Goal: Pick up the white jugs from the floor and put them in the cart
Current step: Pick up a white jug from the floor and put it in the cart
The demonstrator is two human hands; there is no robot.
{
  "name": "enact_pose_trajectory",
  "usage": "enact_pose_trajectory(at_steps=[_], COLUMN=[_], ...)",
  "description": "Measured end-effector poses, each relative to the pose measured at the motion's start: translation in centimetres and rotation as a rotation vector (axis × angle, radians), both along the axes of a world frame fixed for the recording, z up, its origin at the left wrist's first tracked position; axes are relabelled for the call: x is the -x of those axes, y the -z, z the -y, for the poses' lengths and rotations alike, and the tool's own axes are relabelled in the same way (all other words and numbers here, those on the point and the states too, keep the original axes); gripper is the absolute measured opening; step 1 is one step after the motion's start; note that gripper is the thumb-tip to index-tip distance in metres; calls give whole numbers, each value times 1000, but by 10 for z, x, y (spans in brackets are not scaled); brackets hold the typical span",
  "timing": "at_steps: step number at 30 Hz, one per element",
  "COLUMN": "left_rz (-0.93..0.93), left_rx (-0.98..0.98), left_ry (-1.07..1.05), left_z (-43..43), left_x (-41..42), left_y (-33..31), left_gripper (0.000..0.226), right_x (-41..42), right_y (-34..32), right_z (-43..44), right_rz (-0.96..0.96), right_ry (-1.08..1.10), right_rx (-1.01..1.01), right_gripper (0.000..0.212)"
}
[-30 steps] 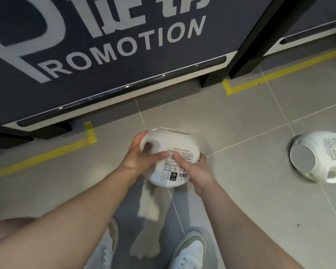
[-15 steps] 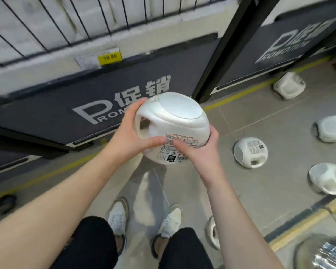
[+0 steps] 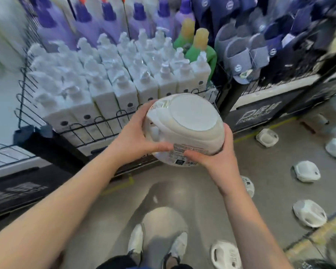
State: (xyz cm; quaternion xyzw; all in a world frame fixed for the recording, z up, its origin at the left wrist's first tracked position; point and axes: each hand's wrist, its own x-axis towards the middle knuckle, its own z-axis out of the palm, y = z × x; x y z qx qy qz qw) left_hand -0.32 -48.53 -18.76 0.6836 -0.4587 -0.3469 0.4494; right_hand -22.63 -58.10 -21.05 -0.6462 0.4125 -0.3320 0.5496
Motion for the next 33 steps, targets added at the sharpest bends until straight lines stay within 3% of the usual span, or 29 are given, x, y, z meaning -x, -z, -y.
enact_pose_trajectory(at_steps=[7,12,16,25,33], left_rz=[37,58,71,82,110], left_rx=[87,113,119,88,66], left_ry=[-54,-78,-147,-547,-946], left_z=[-43,-63,-82,-176,-318], left_x=[-16,-36,-41,-27,-1], left_y=[-44,-58,-66,-64,-65], left_gripper=[107,121,109,115,116], right_x=[-24,-47,-65,-118,-170], right_y=[-45,-56,-63,-69,-64], right_z=[-23,-31,-32,-63,-175], right_rz=[17,14,13,9,64], right_ry=[-65,-142,-221,-625,-957], right_rx=[61,125,139,105,95], right_gripper=[109,117,115,125,124])
